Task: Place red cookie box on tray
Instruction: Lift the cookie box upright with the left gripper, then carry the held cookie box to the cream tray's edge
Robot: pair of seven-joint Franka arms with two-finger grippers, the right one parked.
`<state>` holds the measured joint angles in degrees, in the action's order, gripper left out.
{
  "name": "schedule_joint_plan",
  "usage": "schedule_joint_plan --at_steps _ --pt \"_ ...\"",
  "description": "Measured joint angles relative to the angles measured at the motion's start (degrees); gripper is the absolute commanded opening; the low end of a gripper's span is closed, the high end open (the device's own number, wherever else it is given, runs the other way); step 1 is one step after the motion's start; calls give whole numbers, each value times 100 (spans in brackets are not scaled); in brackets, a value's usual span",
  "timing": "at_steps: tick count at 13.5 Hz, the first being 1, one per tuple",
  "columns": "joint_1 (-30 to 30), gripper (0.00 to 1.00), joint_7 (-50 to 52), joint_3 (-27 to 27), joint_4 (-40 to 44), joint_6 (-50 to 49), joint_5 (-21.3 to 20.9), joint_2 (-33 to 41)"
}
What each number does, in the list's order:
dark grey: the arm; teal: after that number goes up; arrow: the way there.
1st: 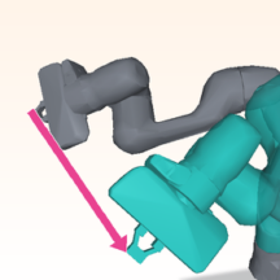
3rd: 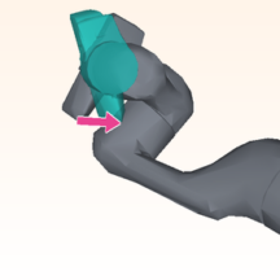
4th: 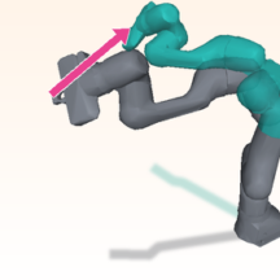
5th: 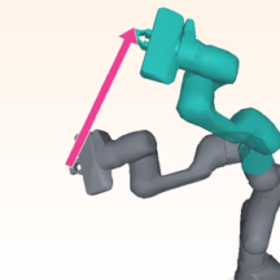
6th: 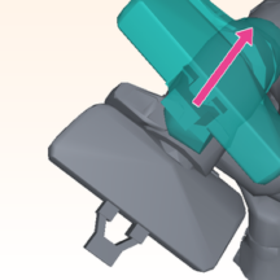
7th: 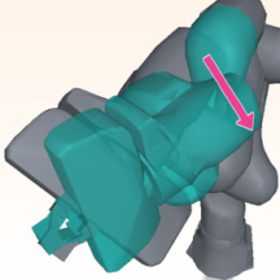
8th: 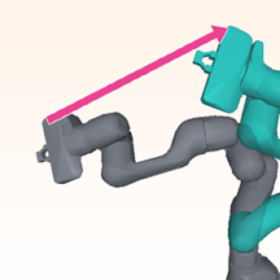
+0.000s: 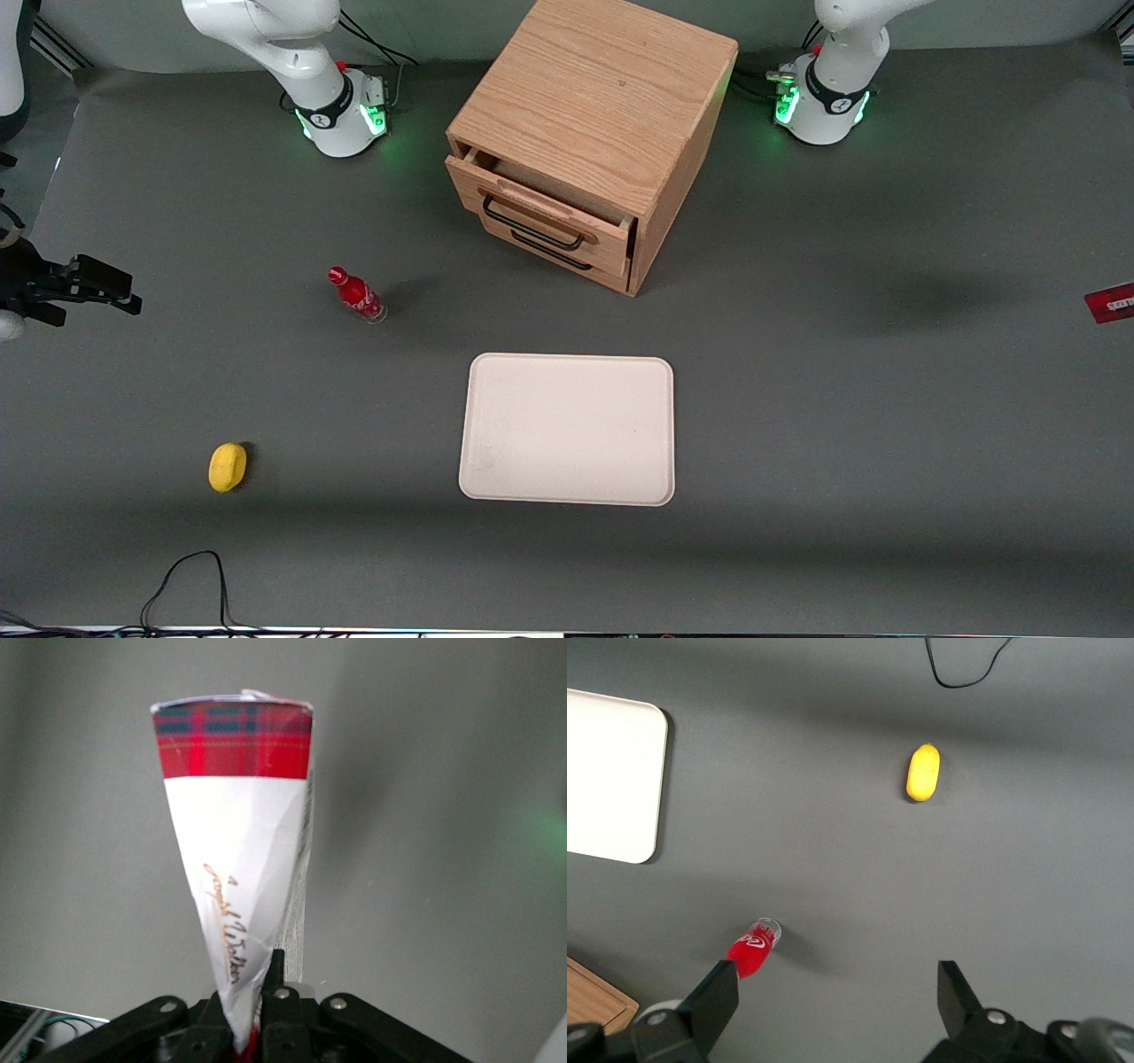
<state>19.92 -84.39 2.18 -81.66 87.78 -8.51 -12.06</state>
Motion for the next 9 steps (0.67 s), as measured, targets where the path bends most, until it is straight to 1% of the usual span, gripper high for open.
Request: schedule_joint_plan --at_steps 3,6,9 --pt "-880 0 1547 23 210 -404 13 -12" --pt "-1977 0 3523 69 220 -430 65 -130" --pt "-2929 0 5423 106 343 -374 357 -566"
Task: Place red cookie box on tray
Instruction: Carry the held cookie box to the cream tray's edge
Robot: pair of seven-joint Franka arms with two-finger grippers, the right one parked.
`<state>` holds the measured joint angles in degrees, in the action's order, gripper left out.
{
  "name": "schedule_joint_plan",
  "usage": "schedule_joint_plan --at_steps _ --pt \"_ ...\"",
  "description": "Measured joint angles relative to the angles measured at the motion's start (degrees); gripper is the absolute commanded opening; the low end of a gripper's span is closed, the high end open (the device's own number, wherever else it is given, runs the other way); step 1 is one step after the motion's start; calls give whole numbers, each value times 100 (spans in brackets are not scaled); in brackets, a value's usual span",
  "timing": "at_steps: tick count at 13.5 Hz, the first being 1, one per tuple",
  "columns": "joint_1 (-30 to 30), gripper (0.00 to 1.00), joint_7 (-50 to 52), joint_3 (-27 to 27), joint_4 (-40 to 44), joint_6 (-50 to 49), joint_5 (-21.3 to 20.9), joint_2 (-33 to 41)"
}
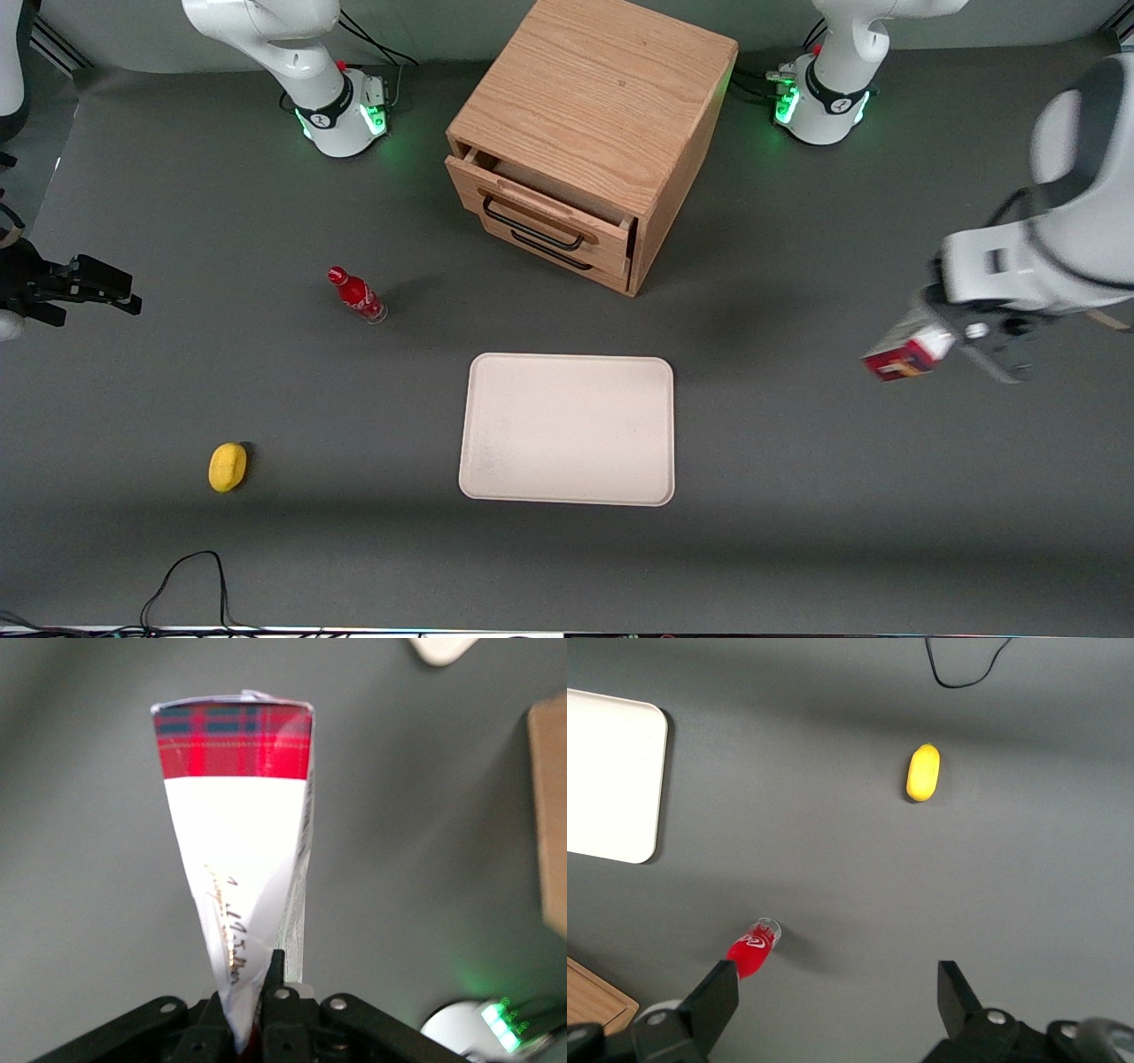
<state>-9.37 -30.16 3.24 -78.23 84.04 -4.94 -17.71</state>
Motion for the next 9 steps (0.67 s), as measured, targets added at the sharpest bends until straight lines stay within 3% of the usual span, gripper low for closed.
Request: schedule_joint_plan --at_steps 5,9 --pt "-1000 0 2682 24 637 1079 429 -1186" --pt "-1286 0 4539 218 867 2349 577 -2180"
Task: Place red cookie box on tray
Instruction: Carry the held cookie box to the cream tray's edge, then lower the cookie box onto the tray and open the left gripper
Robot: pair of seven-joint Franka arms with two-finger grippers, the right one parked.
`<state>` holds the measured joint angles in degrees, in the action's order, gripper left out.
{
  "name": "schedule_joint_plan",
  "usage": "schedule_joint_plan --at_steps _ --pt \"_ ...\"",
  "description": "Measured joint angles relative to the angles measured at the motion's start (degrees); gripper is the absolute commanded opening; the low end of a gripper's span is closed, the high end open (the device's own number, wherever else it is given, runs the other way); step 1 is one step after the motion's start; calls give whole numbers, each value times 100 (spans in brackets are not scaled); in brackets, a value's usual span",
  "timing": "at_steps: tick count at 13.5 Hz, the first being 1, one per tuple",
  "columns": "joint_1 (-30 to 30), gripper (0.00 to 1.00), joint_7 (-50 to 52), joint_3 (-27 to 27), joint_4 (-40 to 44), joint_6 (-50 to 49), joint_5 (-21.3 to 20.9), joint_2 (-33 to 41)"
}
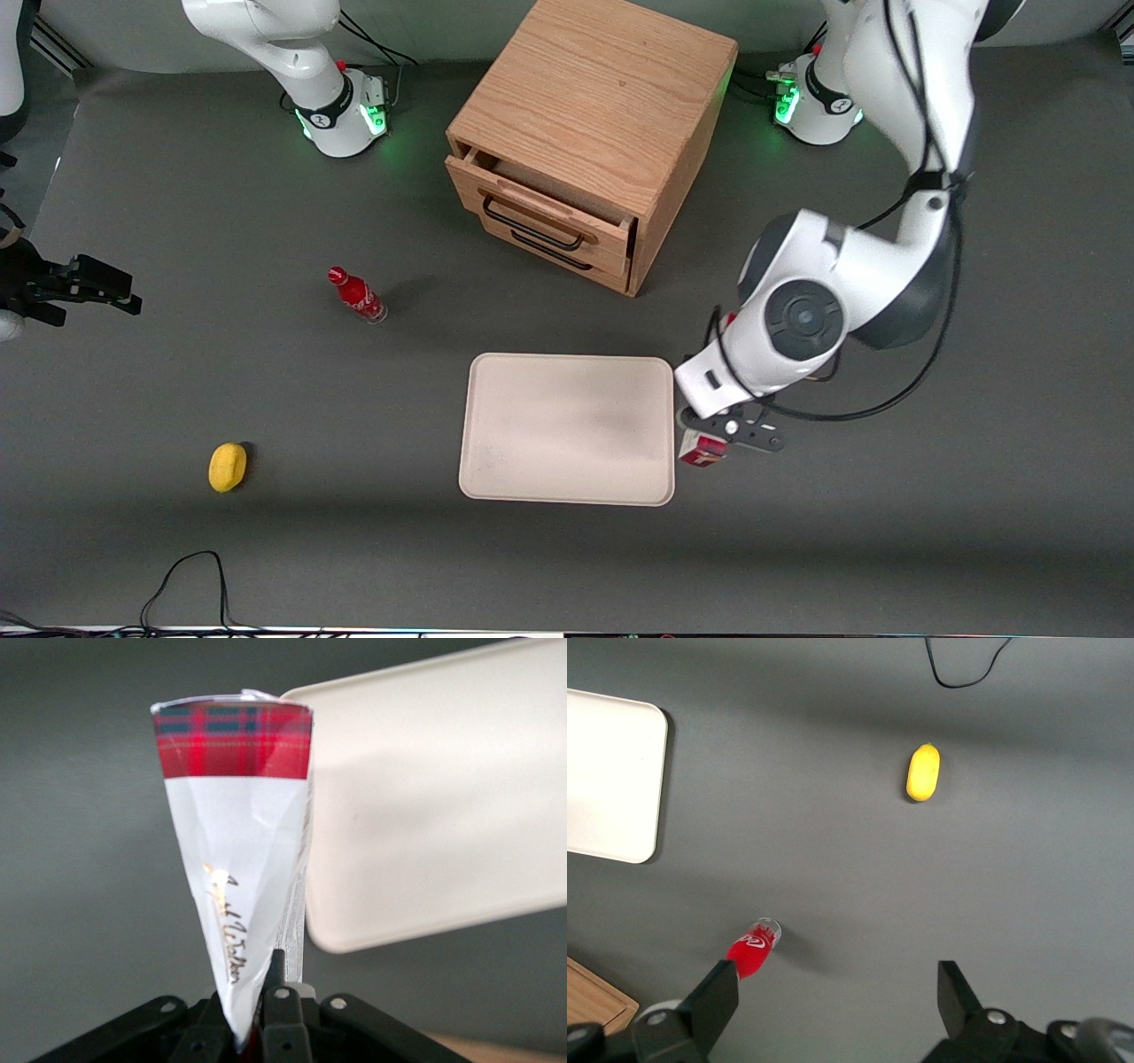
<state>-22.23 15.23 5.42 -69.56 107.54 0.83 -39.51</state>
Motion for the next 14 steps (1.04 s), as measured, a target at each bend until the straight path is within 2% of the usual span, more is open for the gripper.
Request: schedule_joint_plan --at_steps 2,6,13,14 --pt "0 0 607 42 224 354 206 -438" --pt "-195 0 1409 75 599 591 253 -1051" --pt "-331 0 1538 -11 662 1015 63 -1504" --pt "-331 11 1538 -20 667 1016 57 -1519"
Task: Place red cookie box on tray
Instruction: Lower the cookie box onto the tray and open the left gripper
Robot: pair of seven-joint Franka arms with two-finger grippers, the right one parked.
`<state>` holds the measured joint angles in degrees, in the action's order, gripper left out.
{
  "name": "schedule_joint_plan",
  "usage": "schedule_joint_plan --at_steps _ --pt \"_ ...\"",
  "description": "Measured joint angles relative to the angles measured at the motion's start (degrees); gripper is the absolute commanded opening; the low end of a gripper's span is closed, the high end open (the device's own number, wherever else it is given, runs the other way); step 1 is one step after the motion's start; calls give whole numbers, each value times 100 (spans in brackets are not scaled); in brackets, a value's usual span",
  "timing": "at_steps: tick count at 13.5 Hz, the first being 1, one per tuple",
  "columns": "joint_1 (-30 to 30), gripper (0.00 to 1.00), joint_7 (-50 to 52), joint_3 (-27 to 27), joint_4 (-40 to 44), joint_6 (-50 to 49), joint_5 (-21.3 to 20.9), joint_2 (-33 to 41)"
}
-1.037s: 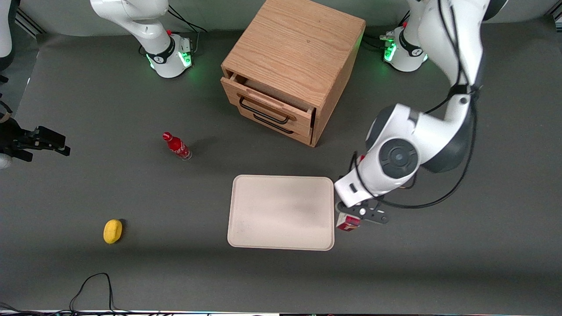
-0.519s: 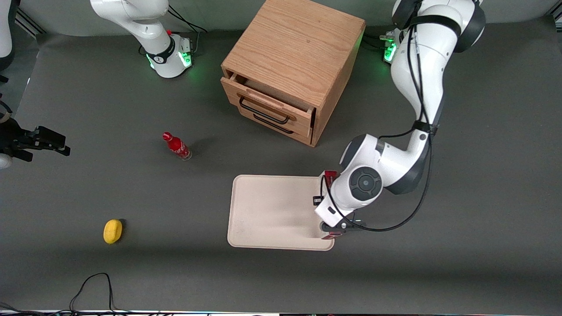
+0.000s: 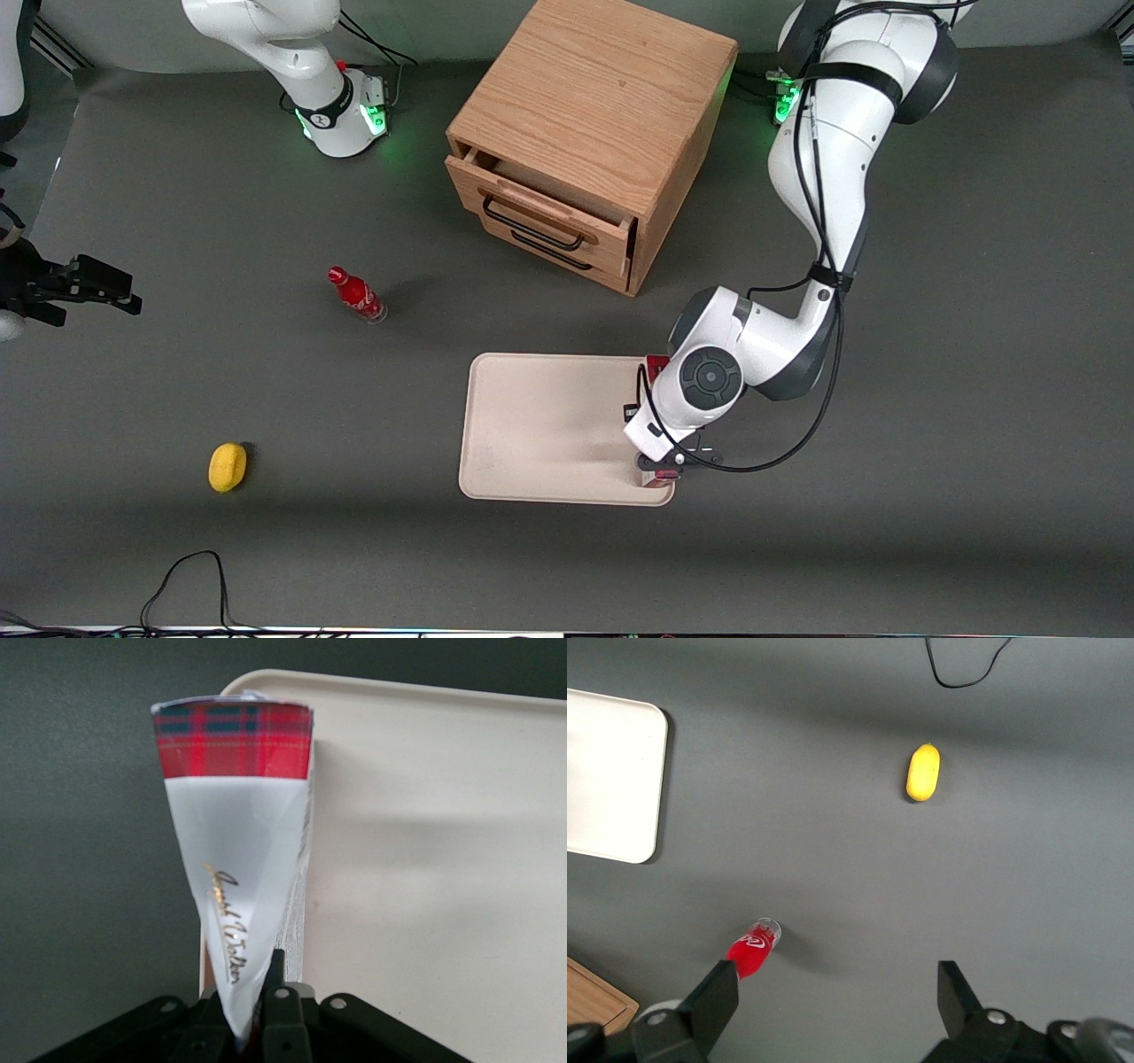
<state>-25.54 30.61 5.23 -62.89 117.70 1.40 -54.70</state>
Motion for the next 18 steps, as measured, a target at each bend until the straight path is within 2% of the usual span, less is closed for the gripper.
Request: schedule_joint_plan --at_steps 1,2,14,18 --pt "0 96 0 -3 8 0 -4 -2" --pt "0 100 1 -5 22 0 -8 -2" --pt "4 100 6 -8 177 -47 -74 20" --pt "150 100 -106 -34 320 -988 -89 457"
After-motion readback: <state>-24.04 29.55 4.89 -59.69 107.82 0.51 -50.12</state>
